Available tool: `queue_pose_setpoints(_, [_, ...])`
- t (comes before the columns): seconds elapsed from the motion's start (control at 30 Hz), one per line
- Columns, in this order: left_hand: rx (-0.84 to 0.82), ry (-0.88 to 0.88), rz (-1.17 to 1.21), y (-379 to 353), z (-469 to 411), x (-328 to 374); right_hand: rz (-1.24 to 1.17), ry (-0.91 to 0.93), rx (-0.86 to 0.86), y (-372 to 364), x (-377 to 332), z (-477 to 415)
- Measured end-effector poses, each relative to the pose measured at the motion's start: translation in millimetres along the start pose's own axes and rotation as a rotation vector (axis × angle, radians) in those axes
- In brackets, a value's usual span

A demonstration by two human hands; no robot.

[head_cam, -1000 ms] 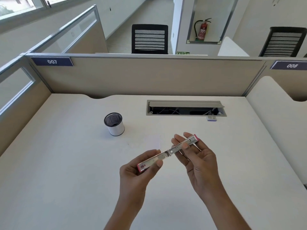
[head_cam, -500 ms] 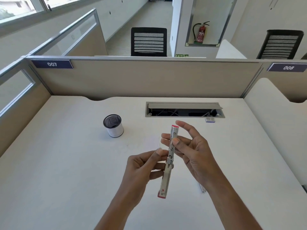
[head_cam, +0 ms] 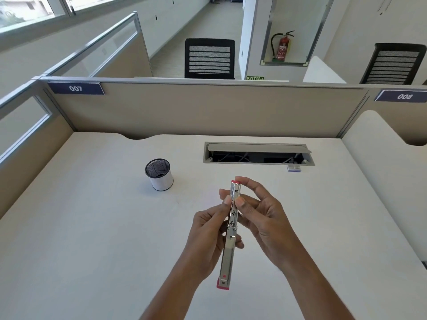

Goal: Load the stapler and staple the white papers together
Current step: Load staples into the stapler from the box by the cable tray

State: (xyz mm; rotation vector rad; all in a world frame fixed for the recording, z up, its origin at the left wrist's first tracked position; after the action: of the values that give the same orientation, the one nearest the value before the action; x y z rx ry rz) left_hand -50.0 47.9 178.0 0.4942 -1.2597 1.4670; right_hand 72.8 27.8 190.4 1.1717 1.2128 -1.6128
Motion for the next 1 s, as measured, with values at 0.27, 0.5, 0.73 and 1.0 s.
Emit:
queue_pose_setpoints(0.27, [0.075,0.036,-0.002,7.3,-10.6,-6.0,0.214,0.134,0.170,8.4,1.2,2.8])
queue_pose_setpoints(0.5, [0.058,0.040,-0.003,7.0,-13.1,-10.1,0.593,0.463,0.292,11.6,-10.7,14.6])
queue_pose_setpoints(0.73, [0.047,0.062,0.036,5.8,-14.6,-15.2,0.743,0.586,0.336,9.4,-12.1,15.9])
queue_pose_setpoints(1.0, [0.076,0.040,-0.045,5.4,-15.9,-14.2,0.675,0.485,0.308,6.9,-11.6,12.0])
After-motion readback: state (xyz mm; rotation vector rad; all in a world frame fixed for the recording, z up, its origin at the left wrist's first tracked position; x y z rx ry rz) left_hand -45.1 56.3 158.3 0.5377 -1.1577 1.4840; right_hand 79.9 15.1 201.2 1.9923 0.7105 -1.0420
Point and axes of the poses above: each hand's wrist, its own z-axis away from the middle knuckle, its own y-axis out of the back of the hand, x = y × z, the point moved 4 cm from there along -z, towards the middle knuckle, and after that the axes turned 8 degrees about x, right-handed, at the moved point
